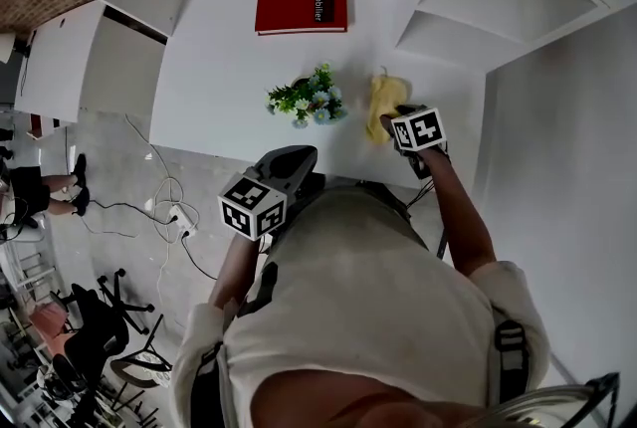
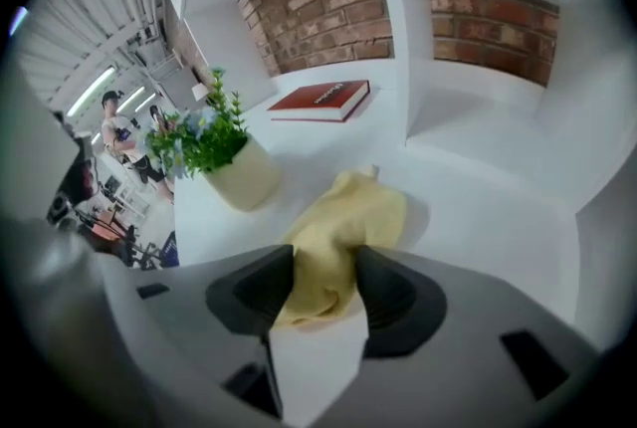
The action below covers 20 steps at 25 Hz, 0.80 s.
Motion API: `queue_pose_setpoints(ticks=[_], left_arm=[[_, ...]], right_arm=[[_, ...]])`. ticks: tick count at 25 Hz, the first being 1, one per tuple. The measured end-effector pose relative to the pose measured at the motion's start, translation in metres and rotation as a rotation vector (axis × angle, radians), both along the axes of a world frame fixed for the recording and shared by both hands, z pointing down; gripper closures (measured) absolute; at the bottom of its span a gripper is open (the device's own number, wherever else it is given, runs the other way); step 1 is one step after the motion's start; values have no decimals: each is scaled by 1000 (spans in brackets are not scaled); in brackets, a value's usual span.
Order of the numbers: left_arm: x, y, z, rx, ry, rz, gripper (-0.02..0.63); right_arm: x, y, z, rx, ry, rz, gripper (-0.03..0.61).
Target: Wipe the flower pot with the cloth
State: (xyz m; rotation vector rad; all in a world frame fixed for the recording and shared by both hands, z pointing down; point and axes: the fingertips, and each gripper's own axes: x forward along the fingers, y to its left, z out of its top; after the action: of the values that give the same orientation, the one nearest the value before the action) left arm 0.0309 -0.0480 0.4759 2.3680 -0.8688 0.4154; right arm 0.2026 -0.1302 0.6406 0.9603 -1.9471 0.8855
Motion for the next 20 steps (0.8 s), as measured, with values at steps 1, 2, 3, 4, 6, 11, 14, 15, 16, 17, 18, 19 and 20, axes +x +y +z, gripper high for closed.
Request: queue_pose_setpoints(ticks=[1, 2, 3, 4, 6, 11, 14, 15, 16, 17, 18, 19, 20], left_arm=[[0, -1, 1, -1, -5, -3, 594], [-1, -1, 3, -1, -12, -6, 594], [-2, 0, 4, -2, -18, -10, 594], [-5, 0, 4, -2, -22, -14, 594], [-11, 1, 7, -4, -30, -22, 594], [-36, -6, 25, 2, -122, -73, 594], [-69, -28, 35, 31, -193, -133, 594], [-78, -35, 36, 47, -205, -141, 594], [-86, -43, 37, 66, -217, -142, 594], [-91, -50, 37, 87, -228, -138, 594], [-94, -57, 37, 102, -231, -133, 594], [-93, -65, 36, 108, -219, -128, 593], [-91, -73, 35, 101, -190, -125, 579]], right_arm=[[1, 0, 6, -3, 17, -13, 379], [0, 1, 10, -7, 23, -28, 388], [-2, 3, 13, -11, 19, -41, 414], [-3, 4, 14, -11, 14, -51, 436], [-6, 5, 14, -3, 10, -65, 466], [-9, 8, 10, -7, -3, -49, 482], [-27, 10, -10, -10, -110, -25, 491], [-35, 9, -21, 3, -148, -22, 492], [-43, 6, -33, 23, -184, -17, 493], [-49, 1, -46, 45, -220, -9, 494], [-54, -3, -59, 66, -256, 3, 494], [-58, -8, -71, 86, -293, 17, 494], [-63, -12, -83, 103, -327, 28, 492]])
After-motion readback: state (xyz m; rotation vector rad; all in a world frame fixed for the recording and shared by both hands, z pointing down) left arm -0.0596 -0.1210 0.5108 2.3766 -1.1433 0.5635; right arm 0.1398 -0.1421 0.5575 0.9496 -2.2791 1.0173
